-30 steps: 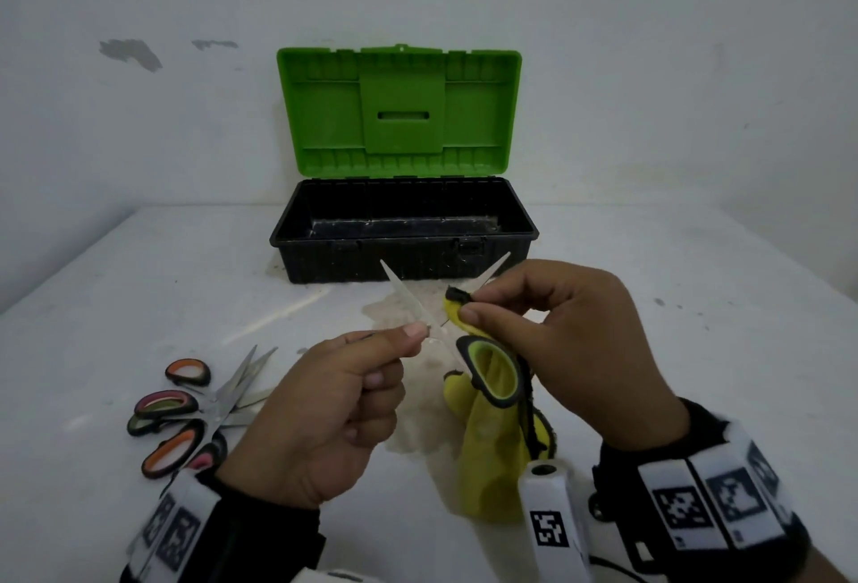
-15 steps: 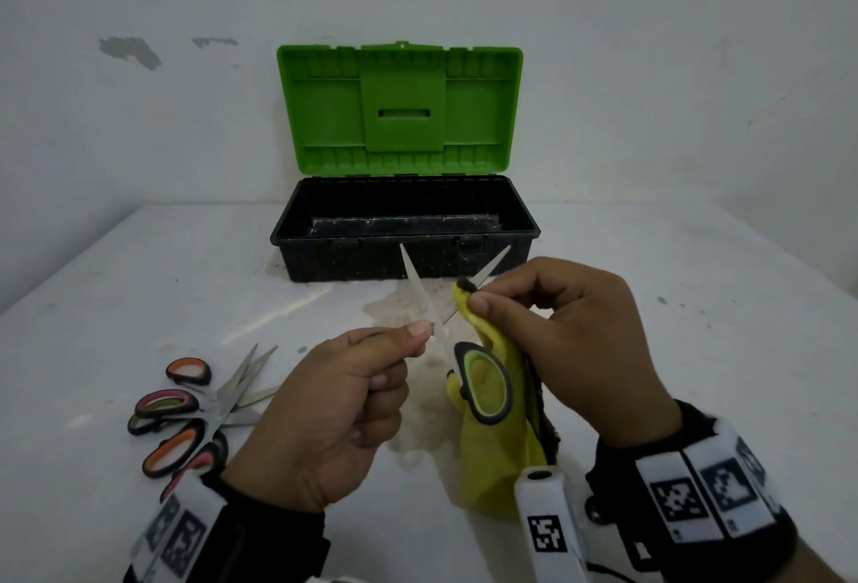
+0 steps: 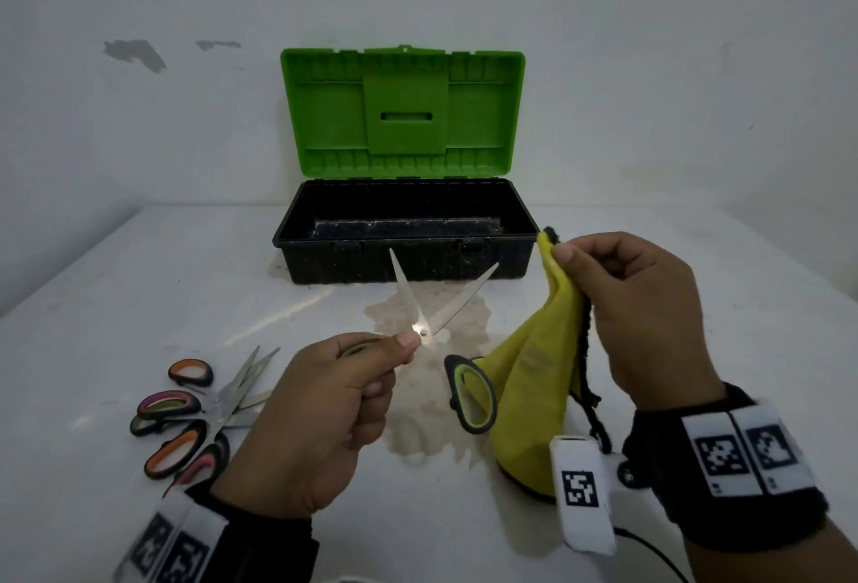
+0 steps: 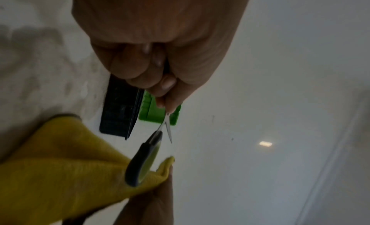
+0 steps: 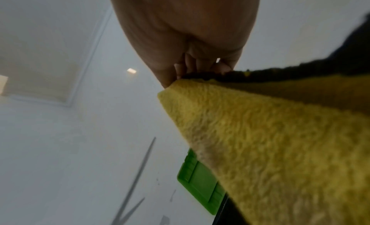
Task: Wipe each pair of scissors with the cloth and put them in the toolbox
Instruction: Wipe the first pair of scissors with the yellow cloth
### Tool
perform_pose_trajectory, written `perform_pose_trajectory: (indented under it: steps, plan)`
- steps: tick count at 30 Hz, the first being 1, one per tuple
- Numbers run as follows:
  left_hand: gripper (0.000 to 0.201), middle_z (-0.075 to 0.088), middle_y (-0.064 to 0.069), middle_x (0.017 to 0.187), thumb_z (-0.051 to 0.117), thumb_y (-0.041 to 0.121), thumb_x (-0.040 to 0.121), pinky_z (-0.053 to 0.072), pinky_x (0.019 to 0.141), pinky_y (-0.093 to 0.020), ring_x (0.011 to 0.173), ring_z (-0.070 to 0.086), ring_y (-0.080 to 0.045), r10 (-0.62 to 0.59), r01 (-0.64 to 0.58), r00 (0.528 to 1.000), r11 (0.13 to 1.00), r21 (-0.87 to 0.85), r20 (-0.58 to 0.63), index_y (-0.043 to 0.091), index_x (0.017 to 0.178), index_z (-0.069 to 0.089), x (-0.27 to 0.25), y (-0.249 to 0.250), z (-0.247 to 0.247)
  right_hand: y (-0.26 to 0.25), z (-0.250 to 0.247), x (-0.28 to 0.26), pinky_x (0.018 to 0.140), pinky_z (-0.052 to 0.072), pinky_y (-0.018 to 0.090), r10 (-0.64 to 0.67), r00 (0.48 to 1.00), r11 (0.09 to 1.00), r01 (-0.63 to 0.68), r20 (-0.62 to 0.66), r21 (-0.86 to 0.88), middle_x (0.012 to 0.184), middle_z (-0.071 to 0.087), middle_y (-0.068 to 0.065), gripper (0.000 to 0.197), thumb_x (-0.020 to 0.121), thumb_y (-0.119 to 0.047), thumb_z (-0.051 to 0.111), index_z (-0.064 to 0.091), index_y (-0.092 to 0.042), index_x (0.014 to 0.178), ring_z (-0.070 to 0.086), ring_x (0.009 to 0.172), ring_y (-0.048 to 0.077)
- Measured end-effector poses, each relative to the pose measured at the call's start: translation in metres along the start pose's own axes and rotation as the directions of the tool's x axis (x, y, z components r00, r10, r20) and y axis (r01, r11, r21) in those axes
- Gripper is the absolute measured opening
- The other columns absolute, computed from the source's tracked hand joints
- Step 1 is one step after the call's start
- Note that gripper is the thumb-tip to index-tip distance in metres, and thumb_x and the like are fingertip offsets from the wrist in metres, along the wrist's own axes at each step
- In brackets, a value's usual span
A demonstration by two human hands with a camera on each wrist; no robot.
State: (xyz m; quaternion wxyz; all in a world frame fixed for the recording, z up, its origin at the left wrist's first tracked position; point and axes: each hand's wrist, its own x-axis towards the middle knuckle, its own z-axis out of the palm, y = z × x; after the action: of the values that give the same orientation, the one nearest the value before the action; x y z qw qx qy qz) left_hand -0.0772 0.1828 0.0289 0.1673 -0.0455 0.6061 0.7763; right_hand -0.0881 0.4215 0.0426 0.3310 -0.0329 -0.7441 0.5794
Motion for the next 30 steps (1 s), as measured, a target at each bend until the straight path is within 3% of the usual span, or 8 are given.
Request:
perform_pose_trajectory:
  steps: [5,11,13,16,20,25,30]
  plan:
    - [0.02,0.052,-0.008,0.062,0.051,0.011,0.097,0.03,0.037,-0.022,0.045,0.038,-0.011,0.103,-0.1,0.995,0.99,0.102,-0.017,-0.002,0.09,0.063,0.002,0.009,-0.013,-0.002,-0.01,-0.002,0.056,0.047,0.009,-0.001,0.997,0.998,0.005,0.072,-0.063,0.068,0.071,-0.012,0.008,0.089,-0.017,0.069,0.073,-0.02,0.083,0.06,0.059,-0.003]
    - [0.02,0.067,-0.003,0.058,0.057,0.016,0.097,0.043,0.046,-0.022,0.045,0.051,-0.009,0.366,-0.309,0.93,0.819,0.484,-0.025,0.009,0.084,0.07,-0.005,0.017,-0.023,0.008,-0.012,-0.007,0.051,0.044,0.01,0.083,0.987,0.994,-0.073,0.137,-0.079,0.065,0.07,-0.011,0.008,0.089,-0.017,0.07,0.074,-0.02,0.082,0.058,0.055,-0.001]
    - [0.019,0.068,-0.003,0.059,0.059,0.02,0.096,0.042,0.045,-0.019,0.043,0.051,-0.006,0.43,-0.357,0.902,0.779,0.516,-0.026,0.01,0.083,0.069,-0.008,0.019,-0.024,0.013,-0.011,-0.009,0.051,0.044,0.011,0.099,0.984,0.992,-0.087,0.149,-0.089,0.067,0.071,-0.009,0.008,0.088,-0.018,0.07,0.074,-0.021,0.082,0.059,0.056,0.0]
    - [0.025,0.065,-0.006,0.057,0.063,0.026,0.092,0.039,0.042,-0.02,0.044,0.047,-0.011,0.495,-0.406,0.863,0.799,0.443,-0.102,0.01,0.075,0.069,-0.008,0.019,-0.023,0.015,-0.01,-0.011,0.051,0.044,0.01,0.116,0.977,0.989,-0.096,0.178,-0.116,0.069,0.072,-0.007,0.007,0.088,-0.019,0.07,0.075,-0.021,0.083,0.06,0.057,-0.001]
    - [0.035,0.047,0.0,0.053,0.059,0.042,0.091,0.033,0.047,-0.024,0.05,0.039,-0.012,0.381,-0.332,0.896,0.916,0.227,-0.226,0.02,0.065,0.065,-0.004,0.016,-0.018,0.012,-0.006,-0.011,0.051,0.043,0.007,0.11,0.972,0.987,-0.082,0.209,-0.14,0.068,0.072,-0.01,0.007,0.088,-0.017,0.071,0.074,-0.02,0.084,0.06,0.056,-0.004]
    - [0.042,0.059,-0.004,0.051,0.048,0.045,0.097,0.046,0.048,-0.027,0.046,0.053,-0.015,0.267,-0.234,0.932,0.96,0.154,-0.246,0.009,0.08,0.061,0.003,0.01,-0.01,-0.004,0.003,-0.016,0.052,0.043,0.007,0.031,0.965,0.994,-0.002,0.26,-0.113,0.069,0.072,-0.008,0.005,0.088,-0.015,0.071,0.074,-0.018,0.085,0.06,0.057,-0.003]
    - [0.045,0.062,-0.005,0.05,0.046,0.046,0.098,0.051,0.046,-0.025,0.043,0.057,-0.013,0.24,-0.213,0.94,0.968,0.131,-0.244,0.008,0.081,0.06,0.006,0.004,-0.004,-0.02,0.014,-0.028,0.059,0.051,0.02,-0.061,0.935,0.997,0.076,0.349,-0.031,0.077,0.074,-0.004,0.007,0.086,-0.019,0.073,0.074,-0.026,0.084,0.066,0.069,0.013]
